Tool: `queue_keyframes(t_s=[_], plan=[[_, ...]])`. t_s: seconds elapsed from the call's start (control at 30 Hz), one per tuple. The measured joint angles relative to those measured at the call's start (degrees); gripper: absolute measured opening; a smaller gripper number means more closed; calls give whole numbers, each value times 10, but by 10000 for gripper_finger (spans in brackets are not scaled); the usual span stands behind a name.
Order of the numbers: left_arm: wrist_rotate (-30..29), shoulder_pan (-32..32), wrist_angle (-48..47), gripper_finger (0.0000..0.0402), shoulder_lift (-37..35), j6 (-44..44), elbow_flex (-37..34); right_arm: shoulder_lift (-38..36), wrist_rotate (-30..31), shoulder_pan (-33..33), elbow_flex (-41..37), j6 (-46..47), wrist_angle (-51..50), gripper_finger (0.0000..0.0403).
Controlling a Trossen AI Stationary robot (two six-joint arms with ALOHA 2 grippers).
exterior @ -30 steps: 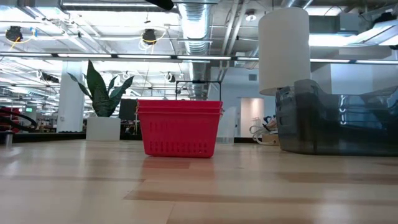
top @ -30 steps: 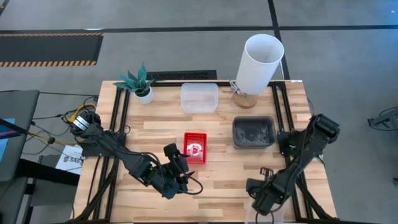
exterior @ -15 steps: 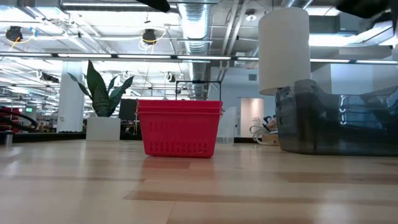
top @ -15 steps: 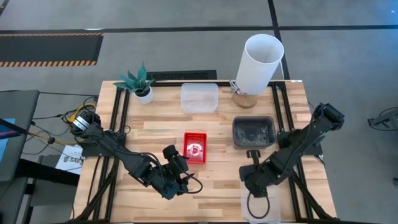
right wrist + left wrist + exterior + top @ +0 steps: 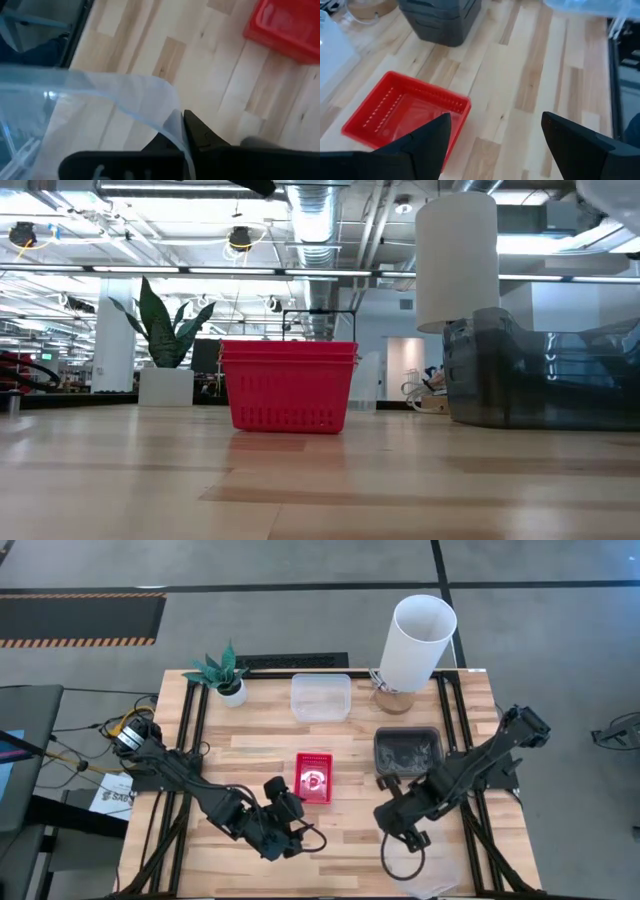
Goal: Stack baskets by color
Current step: Stack the bottom transparent bin on top of the top transparent stacked bins
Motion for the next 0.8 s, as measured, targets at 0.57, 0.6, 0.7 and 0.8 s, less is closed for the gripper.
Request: queue_keyframes(t_s=[0.57, 0.6, 0.7, 0.8], plan=[[28, 15, 226, 298, 0, 15, 0, 0, -19, -40, 15, -78, -15, 0], [30, 17, 238, 298, 0, 22, 0, 0, -30, -43, 15, -77, -18, 0], [31, 26, 265, 298, 0, 39, 0, 0, -62, -51, 15, -65, -24, 0], [52, 39, 282, 298, 0, 49, 0, 0, -78, -62, 15, -46, -27, 0]])
